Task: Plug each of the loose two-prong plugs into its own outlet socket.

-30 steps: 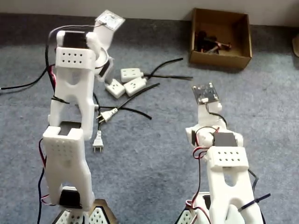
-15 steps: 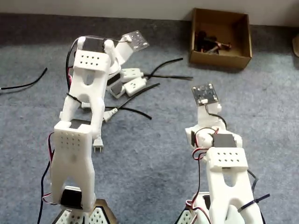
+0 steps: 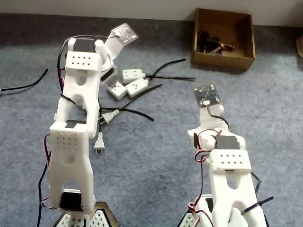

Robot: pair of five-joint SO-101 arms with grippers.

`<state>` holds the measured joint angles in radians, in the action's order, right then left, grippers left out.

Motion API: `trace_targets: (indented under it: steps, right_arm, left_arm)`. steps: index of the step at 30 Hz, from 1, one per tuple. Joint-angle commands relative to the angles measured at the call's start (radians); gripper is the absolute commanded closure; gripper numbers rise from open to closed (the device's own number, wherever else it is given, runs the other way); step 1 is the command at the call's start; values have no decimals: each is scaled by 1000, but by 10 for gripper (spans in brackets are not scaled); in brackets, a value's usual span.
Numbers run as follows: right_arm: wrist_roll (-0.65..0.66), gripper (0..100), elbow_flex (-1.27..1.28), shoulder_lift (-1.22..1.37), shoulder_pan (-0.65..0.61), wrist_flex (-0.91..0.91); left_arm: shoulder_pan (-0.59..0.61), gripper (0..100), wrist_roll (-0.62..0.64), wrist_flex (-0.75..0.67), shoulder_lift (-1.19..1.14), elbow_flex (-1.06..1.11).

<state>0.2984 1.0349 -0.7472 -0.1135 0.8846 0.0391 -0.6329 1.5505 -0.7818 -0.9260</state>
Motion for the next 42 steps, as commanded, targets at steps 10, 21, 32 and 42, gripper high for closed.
trace_targets:
  steps: [10, 21, 32, 42]
  right_arm:
    - [17, 889, -7, -27, 8, -45]
    - [14, 889, 44, -28, 7, -101]
    - [15, 889, 44, -27, 8, -104]
    - [14, 889, 62, -28, 7, -133]
  left_arm:
    - [-91, 751, -40, -25, 18, -8]
    - [-127, 765, 0, -61, 18, -7]
    - [-101, 765, -3, -61, 27, 7]
    - [-73, 762, -126, -60, 19, 13]
